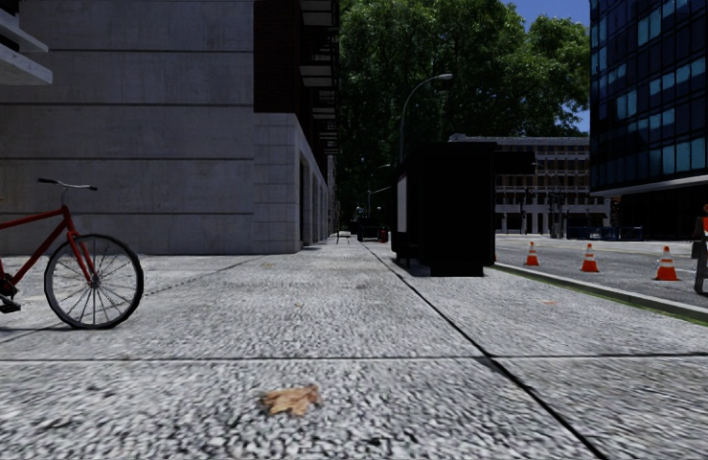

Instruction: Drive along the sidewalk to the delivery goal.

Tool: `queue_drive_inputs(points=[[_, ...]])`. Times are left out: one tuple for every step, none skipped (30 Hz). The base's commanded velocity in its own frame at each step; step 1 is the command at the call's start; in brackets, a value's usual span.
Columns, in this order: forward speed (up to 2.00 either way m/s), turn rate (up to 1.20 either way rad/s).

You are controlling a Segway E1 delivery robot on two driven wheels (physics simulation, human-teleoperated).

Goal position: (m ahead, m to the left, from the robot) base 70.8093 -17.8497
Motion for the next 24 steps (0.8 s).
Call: queue_drive_inputs(points=[[2.0,0.0],[2.0,0.0],[2.0,0.0],[2.0,0.0],[2.0,0.0],[2.0,0.0],[2.0,0.0],[2.0,0.0],[2.0,0.0],[2.0,0.0],[2.0,0.0],[2.0,0.0],[2.0,0.0],[2.0,0.0],[2.0,0.0],[2.0,0.0],[2.0,0.0],[2.0,0.0],[2.0,0.0],[2.0,0.0],[2.0,0.0],[2.0,0.0],[2.0,0.0],[2.0,0.0]])
